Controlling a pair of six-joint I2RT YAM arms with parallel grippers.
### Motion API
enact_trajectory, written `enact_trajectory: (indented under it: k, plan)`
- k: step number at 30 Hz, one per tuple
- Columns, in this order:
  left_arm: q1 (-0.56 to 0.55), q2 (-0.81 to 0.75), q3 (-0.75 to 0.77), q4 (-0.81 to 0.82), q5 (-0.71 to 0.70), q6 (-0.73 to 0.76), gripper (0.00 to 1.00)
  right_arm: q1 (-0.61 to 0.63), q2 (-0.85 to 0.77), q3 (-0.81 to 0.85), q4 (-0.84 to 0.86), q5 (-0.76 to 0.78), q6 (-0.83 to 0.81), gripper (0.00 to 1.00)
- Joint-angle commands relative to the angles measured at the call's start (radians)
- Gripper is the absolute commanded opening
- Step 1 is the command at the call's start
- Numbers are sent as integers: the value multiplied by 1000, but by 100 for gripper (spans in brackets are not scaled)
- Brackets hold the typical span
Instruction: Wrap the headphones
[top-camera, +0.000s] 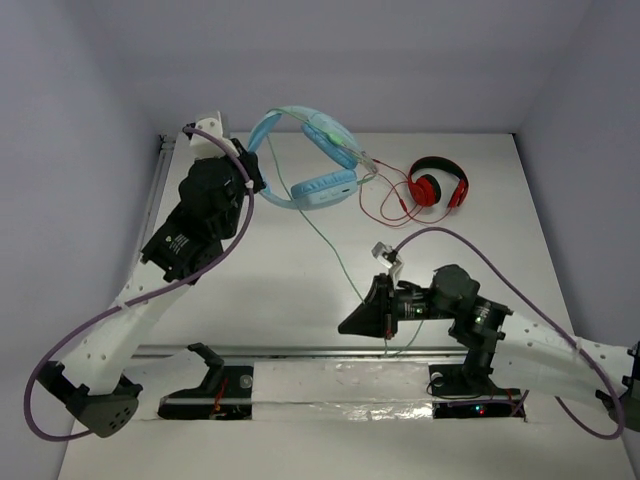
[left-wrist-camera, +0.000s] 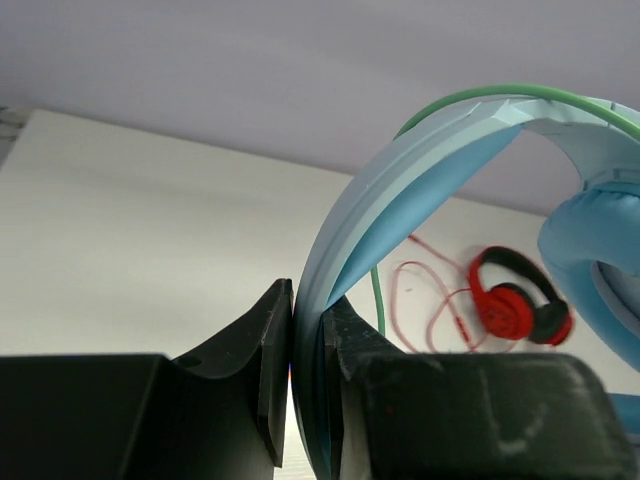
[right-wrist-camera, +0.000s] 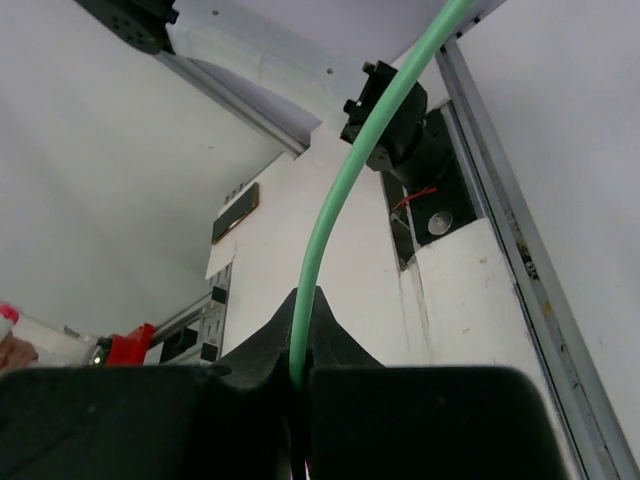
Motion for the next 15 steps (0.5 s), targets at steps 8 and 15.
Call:
enact_trajectory:
  k: [8, 15]
  plan:
    - [-76, 41, -56, -34, -332, 54, 0, 84, 99, 440, -698, 285, -137, 0]
    - [-181, 94, -110, -189, -350, 66, 0, 106, 188, 636, -858, 418, -259, 0]
